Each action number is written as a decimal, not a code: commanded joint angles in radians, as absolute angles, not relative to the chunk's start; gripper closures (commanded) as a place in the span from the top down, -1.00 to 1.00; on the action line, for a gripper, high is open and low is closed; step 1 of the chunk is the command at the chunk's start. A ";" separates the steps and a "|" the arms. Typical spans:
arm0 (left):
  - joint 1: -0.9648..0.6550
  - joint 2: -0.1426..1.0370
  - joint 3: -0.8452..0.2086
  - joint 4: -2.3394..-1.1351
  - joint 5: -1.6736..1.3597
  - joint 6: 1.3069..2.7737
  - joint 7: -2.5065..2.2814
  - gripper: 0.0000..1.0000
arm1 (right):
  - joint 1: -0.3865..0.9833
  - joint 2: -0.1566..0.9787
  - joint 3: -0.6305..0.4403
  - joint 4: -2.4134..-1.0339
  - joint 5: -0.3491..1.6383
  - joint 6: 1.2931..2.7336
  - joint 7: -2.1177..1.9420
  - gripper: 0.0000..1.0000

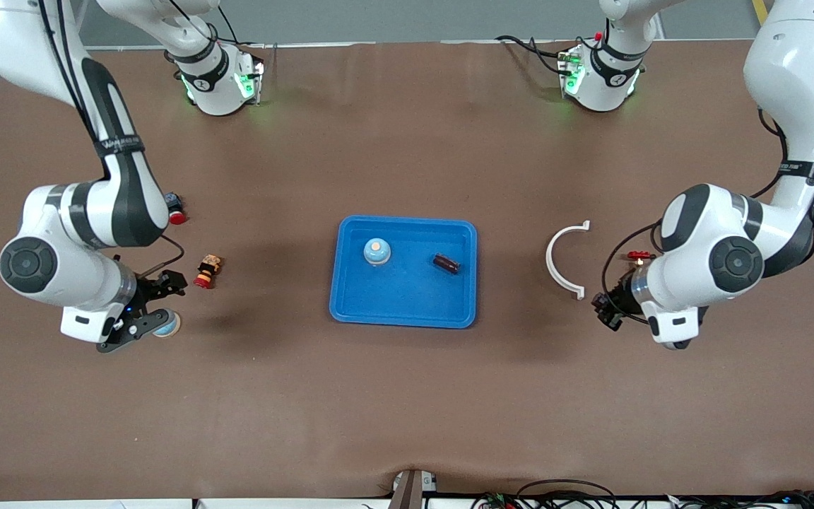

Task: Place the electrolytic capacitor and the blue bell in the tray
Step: 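Carry the capacitor to the tray while the right gripper reaches the bell, then lower the capacitor into the tray while the right gripper grasps the bell, then lift the bell with the right gripper while the left arm withdraws, then lower the bell into the tray beside the first bell, open the right gripper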

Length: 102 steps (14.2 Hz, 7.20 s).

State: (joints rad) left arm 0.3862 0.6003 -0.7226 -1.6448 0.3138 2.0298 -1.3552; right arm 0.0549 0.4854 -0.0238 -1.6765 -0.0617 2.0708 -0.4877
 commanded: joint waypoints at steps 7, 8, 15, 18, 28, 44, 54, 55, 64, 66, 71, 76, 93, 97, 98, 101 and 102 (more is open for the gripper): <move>0.264 0.577 -0.781 -1.623 0.313 2.016 -1.636 -1.00 | -0.012 0.580 -0.003 -1.742 -0.077 2.256 -0.574 1.00; 0.247 0.583 -0.781 -1.617 0.314 2.016 -1.673 -1.00 | -0.014 0.586 -0.003 -1.755 -0.077 2.284 -0.575 1.00; 0.063 0.652 -0.752 -1.548 0.370 2.042 -1.936 -1.00 | -0.057 0.635 -0.002 -1.758 -0.075 2.336 -0.653 1.00; -0.003 0.692 -0.706 -1.548 0.376 2.120 -2.028 -1.00 | -0.058 0.658 -0.002 -1.759 -0.075 2.365 -0.653 1.00; -0.238 0.796 -0.471 -1.548 0.368 2.361 -2.108 -0.36 | -0.060 0.684 -0.002 -1.755 -0.071 2.396 -0.652 1.00; -0.184 0.738 -0.474 -1.410 0.387 2.198 -1.956 1.00 | -0.061 0.695 -0.002 -1.749 -0.066 2.402 -0.650 -0.69; 0.012 0.600 -0.482 -1.411 0.377 2.033 -1.596 1.00 | 0.060 0.571 0.014 -1.675 -0.061 2.083 -0.367 -0.72; 0.034 0.598 -0.482 -1.411 0.377 2.028 -1.538 1.00 | 0.086 0.560 0.014 -1.675 -0.061 2.062 -0.310 -0.72; 0.184 0.456 -0.482 -1.411 0.376 1.872 -0.887 1.00 | 0.267 0.541 0.109 -1.655 -0.060 2.060 0.268 -0.72; 0.210 0.411 -0.483 -1.411 0.344 1.829 -0.801 1.00 | 0.311 0.546 0.109 -1.646 -0.060 2.071 0.346 -0.72; 0.279 0.270 -0.482 -1.411 0.204 1.654 -0.629 1.00 | 0.388 0.598 0.109 -1.588 -0.058 2.074 0.486 -0.72; 0.362 0.115 -0.479 -1.414 0.132 1.525 -0.416 1.00 | 0.431 0.646 0.109 -1.580 0.008 2.161 0.528 -0.72; 0.110 -0.127 -0.107 -1.620 0.029 1.499 -0.092 1.00 | 0.543 0.805 0.107 -1.465 0.014 2.220 0.669 -0.72; 0.110 -0.101 -0.114 -1.580 0.023 1.499 -0.092 1.00 | 0.557 0.827 0.107 -1.465 0.014 2.250 0.670 -0.72; 0.113 -0.092 -0.112 -1.560 0.034 1.500 -0.089 1.00 | 0.557 0.834 0.107 -1.465 0.014 2.259 0.670 -0.72; 0.117 -0.071 -0.100 -1.516 0.025 1.497 -0.092 1.00 | 0.557 0.844 0.107 -1.465 0.014 2.272 0.669 -0.72; 0.127 -0.071 -0.095 -1.511 0.026 1.497 -0.092 1.00 | 0.557 0.845 0.107 -1.465 0.014 2.272 0.669 -0.71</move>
State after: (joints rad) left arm 0.1153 -0.0881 -0.1088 -1.5505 0.0445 1.5077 -0.1079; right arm 0.5500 0.8238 0.1111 -1.4950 0.0098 2.2737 0.6566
